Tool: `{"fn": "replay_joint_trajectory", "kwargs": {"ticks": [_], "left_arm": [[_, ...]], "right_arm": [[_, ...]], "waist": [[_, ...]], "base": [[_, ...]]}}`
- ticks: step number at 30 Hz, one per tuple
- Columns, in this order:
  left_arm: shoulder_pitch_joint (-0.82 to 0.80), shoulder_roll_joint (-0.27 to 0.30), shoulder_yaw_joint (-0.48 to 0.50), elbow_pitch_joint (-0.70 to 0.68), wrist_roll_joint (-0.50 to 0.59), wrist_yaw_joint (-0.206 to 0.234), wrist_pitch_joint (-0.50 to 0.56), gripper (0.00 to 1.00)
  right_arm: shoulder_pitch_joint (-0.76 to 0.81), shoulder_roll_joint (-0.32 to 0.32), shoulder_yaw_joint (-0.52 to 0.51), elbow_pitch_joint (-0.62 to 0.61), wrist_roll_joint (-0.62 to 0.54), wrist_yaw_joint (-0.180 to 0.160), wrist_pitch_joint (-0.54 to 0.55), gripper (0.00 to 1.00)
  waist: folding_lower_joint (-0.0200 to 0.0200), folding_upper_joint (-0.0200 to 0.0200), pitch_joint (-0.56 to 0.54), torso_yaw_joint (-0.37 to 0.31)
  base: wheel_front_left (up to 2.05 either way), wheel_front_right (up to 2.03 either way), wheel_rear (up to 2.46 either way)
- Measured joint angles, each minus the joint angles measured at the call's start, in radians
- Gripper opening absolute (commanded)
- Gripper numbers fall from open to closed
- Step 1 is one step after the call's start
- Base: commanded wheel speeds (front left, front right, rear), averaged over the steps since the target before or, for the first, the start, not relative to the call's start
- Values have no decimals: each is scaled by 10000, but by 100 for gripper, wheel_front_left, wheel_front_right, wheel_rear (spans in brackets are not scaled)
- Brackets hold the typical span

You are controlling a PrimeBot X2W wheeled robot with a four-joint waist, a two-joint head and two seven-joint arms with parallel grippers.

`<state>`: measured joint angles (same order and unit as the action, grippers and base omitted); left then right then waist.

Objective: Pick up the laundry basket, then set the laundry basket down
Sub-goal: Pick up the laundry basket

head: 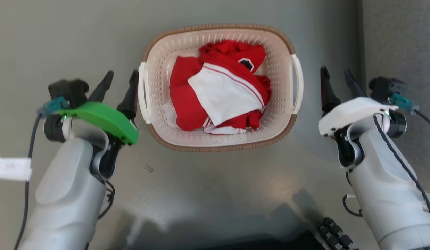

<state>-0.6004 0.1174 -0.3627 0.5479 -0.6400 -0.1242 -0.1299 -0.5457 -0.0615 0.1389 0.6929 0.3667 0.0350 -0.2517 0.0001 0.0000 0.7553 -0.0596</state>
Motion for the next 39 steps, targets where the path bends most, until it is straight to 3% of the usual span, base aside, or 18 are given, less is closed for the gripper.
{"fn": "replay_joint_trajectory", "kwargs": {"ticks": [16,33,35,37,38,39], "left_arm": [[-1592,31,-1225,1524,-861,0,1164,100],[-2482,-105,-2075,2263,-1588,-2,1289,100],[-2586,-107,-2182,2337,-1676,-2,1289,89],[-2690,-109,-2236,2408,-1737,-2,1271,78],[-2730,-107,-2263,2443,-1755,-2,1229,42],[-2769,-107,-2293,2468,-1756,-4,1181,30]], "right_arm": [[-2057,10,734,2102,-15,257,341,100],[-2963,-10,1613,3289,838,382,604,97],[-3057,-12,1701,3377,892,382,604,65],[-3165,-13,1785,3427,989,385,602,48],[-3215,-15,1841,3463,1035,385,602,37],[-3255,-13,1889,3496,1074,405,594,31]], "waist": [[0,0,1690,149],[0,0,2340,423],[-1,0,2373,439],[-1,0,2404,449],[-1,0,2417,453],[-1,0,2426,457]], "base": [[0,0,0],[0,0,0],[0,0,0],[0,0,0],[0,0,0],[0,0,0]]}}
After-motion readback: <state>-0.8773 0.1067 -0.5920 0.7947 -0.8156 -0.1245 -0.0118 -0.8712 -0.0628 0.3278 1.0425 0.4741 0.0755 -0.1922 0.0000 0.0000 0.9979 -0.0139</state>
